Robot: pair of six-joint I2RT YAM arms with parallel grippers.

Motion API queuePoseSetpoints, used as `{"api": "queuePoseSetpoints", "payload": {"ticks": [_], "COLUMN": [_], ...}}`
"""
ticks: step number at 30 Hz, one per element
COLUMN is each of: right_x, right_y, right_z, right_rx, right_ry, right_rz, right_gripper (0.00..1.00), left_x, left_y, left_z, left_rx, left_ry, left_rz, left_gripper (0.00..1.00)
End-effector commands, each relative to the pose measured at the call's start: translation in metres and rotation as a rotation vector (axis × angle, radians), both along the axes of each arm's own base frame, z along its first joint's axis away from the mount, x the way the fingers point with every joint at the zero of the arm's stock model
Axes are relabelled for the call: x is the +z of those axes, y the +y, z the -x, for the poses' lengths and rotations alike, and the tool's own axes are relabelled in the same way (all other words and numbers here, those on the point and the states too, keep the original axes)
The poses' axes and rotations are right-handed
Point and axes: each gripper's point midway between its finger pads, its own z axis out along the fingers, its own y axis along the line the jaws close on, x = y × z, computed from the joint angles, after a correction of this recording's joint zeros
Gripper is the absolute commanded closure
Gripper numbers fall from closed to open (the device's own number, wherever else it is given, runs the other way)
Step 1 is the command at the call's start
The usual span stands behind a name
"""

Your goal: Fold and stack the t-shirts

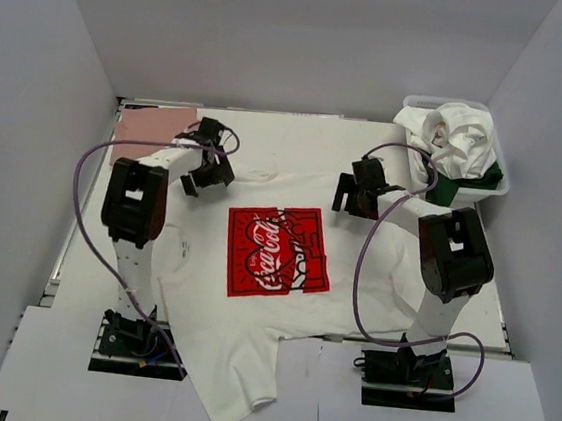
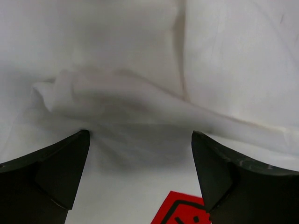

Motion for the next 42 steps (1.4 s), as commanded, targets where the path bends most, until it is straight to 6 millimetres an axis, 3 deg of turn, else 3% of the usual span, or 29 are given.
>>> {"api": "queuePoseSetpoints", "payload": {"ticks": [1, 2, 4, 5, 7, 9, 10, 11, 12, 13, 14, 15, 16, 17, 18, 19, 20, 21, 22, 23, 24, 26, 27, 29, 30, 33, 36, 38, 42], "right_x": [0.004, 0.003, 0.002, 0.013, 0.018, 0.033, 0.055, 0.055, 0.072, 0.080, 0.076, 0.089, 0.079, 0.101, 0.077, 0.078, 0.082, 0.068, 0.066, 0.064, 0.047, 0.038, 0.036, 0.025, 0.024, 0.012, 0.015, 0.020, 0.017], "right_y": [-0.004, 0.001, -0.001, 0.004, 0.003, 0.001, 0.002, 0.000, 0.001, -0.002, -0.003, -0.006, -0.008, -0.007, -0.008, -0.003, 0.006, 0.007, 0.015, 0.018, 0.011, 0.004, -0.001, -0.013, -0.015, -0.040, -0.070, -0.101, -0.138], "right_z": [-0.035, -0.042, -0.054, -0.065, -0.068, -0.072, -0.071, -0.064, -0.060, -0.048, -0.037, -0.027, -0.012, -0.003, 0.020, 0.027, 0.046, 0.063, 0.075, 0.088, 0.110, 0.129, 0.138, 0.143, 0.142, 0.141, 0.131, 0.125, 0.131], "right_rx": [-0.053, -0.042, -0.039, -0.020, 0.031, 0.060, 0.068, 0.074, 0.089, 0.092, 0.100, 0.086, 0.079, 0.077, 0.090, 0.109, 0.139, 0.153, 0.173, 0.174, 0.172, 0.127, 0.112, 0.073, 0.057, -0.057, -0.210, -0.340, -0.500], "right_ry": [-0.045, -0.039, -0.039, -0.067, -0.072, -0.101, -0.134, -0.129, -0.155, -0.149, -0.126, -0.133, -0.102, -0.145, -0.081, -0.079, -0.035, 0.020, 0.042, 0.067, 0.114, 0.134, 0.125, 0.117, 0.111, 0.125, 0.077, 0.023, 0.047], "right_rz": [-0.018, -0.031, -0.037, -0.052, -0.030, 0.006, -0.004, 0.001, -0.004, -0.005, -0.006, -0.015, -0.014, -0.044, -0.047, -0.068, -0.113, -0.132, -0.137, -0.156, -0.149, -0.146, -0.149, -0.119, -0.120, -0.021, 0.062, 0.135, 0.168], "right_gripper": [0.10, 0.10, 0.10, 0.10, 0.10, 0.10, 0.10, 0.10, 0.10, 0.10, 0.10, 0.10, 0.10, 0.10, 0.10, 0.10, 0.10, 0.10, 0.10, 0.10, 0.10, 0.10, 0.10, 0.10, 0.10, 0.10, 0.10, 0.10, 0.10], "left_x": [-0.056, -0.057, -0.038, -0.036, -0.029, -0.010, 0.000, 0.010, 0.021, 0.051, 0.062, 0.076, 0.078, 0.114, 0.122, 0.103, 0.104, 0.137, 0.101, 0.106, 0.099, 0.086, 0.061, 0.049, 0.024, -0.006, -0.028, -0.037, -0.047], "left_y": [0.026, 0.031, 0.028, 0.025, 0.025, 0.023, 0.022, 0.022, 0.022, 0.019, 0.012, 0.007, 0.010, 0.000, -0.007, -0.023, -0.024, -0.032, -0.036, -0.041, -0.042, -0.043, -0.042, -0.050, -0.049, -0.034, -0.020, -0.013, -0.004], "left_z": [-0.005, -0.016, -0.054, -0.075, -0.090, -0.106, -0.109, -0.114, -0.116, -0.122, -0.120, -0.116, -0.110, -0.103, -0.095, -0.074, -0.063, -0.049, -0.015, -0.011, 0.017, 0.042, 0.068, 0.088, 0.112, 0.138, 0.152, 0.161, 0.169], "left_rx": [0.054, 0.067, 0.029, 0.019, 0.013, -0.007, -0.006, -0.012, -0.021, -0.022, -0.033, -0.042, -0.036, -0.056, -0.069, -0.113, -0.123, -0.135, -0.149, -0.156, -0.166, -0.149, -0.127, -0.139, -0.140, -0.081, -0.029, -0.006, 0.019], "left_ry": [0.187, 0.187, 0.134, 0.100, 0.066, 0.010, -0.013, -0.043, -0.062, -0.127, -0.149, -0.169, -0.178, -0.246, -0.264, -0.228, -0.244, -0.333, -0.262, -0.312, -0.297, -0.267, -0.197, -0.189, -0.126, -0.044, 0.043, 0.089, 0.133], "left_rz": [-0.097, -0.106, -0.119, -0.117, -0.124, -0.124, -0.120, -0.119, -0.121, -0.101, -0.097, -0.102, -0.110, -0.074, -0.031, 0.039, 0.059, 0.103, 0.122, 0.165, 0.180, 0.196, 0.201, 0.246, 0.246, 0.204, 0.132, 0.100, 0.054], "left_gripper": [0.00, 0.00, 0.00, 0.00, 0.00, 0.00, 0.00, 0.00, 0.00, 0.00, 0.00, 0.00, 0.00, 0.00, 0.00, 0.00, 0.00, 0.00, 0.00, 0.00, 0.00, 0.00, 0.00, 0.00, 0.00, 0.00, 0.00, 0.00, 0.00]}}
